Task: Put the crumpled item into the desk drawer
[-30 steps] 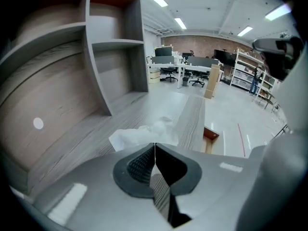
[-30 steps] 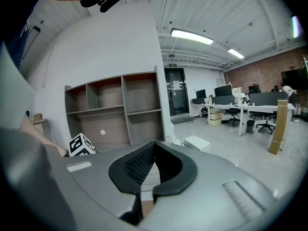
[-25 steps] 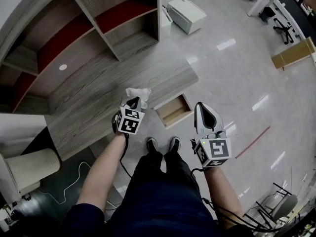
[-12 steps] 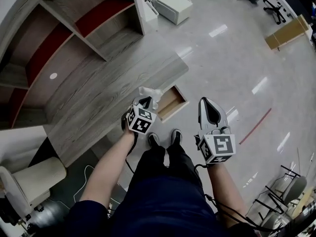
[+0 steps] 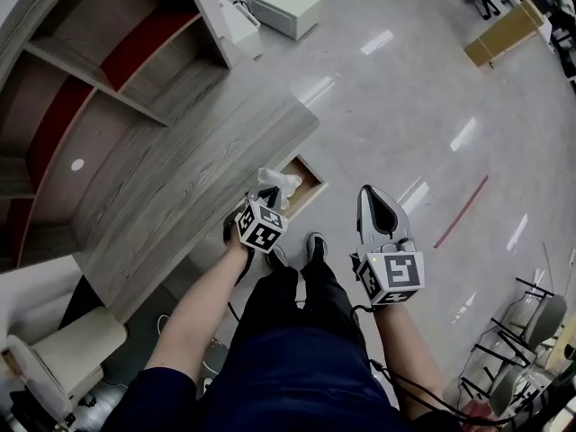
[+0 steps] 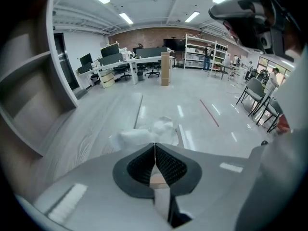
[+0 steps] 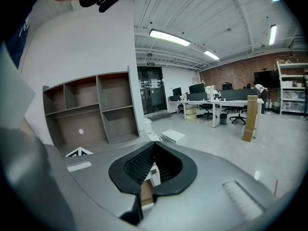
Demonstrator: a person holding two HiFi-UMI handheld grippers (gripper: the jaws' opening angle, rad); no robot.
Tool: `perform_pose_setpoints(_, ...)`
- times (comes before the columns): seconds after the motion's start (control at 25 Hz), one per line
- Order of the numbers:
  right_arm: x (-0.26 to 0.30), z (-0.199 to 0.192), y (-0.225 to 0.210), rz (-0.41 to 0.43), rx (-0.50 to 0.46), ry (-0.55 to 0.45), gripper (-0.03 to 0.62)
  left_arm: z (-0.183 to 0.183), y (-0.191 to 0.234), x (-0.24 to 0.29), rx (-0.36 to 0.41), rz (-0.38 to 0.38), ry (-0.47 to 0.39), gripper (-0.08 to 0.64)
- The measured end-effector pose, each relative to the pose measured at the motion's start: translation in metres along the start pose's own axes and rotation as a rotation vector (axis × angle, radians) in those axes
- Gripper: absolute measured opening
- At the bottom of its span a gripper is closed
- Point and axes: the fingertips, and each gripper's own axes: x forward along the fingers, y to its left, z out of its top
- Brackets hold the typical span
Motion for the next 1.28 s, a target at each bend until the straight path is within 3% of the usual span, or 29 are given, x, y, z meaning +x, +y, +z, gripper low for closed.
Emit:
perform_pose_setpoints(0.64,-0.011,-0.044,-0.031,-0.067,0.046,0.084,0.006,-0.03,-0.044,0.07,0.153,-0.106,0.136,0.008)
perform_pose_setpoints(1.28,-0.004,-0.07,-0.03,-0.054,0.079,0.138,0.006,-0.057,-0.047,0.109,0.18,-0.134,0.259,0.011)
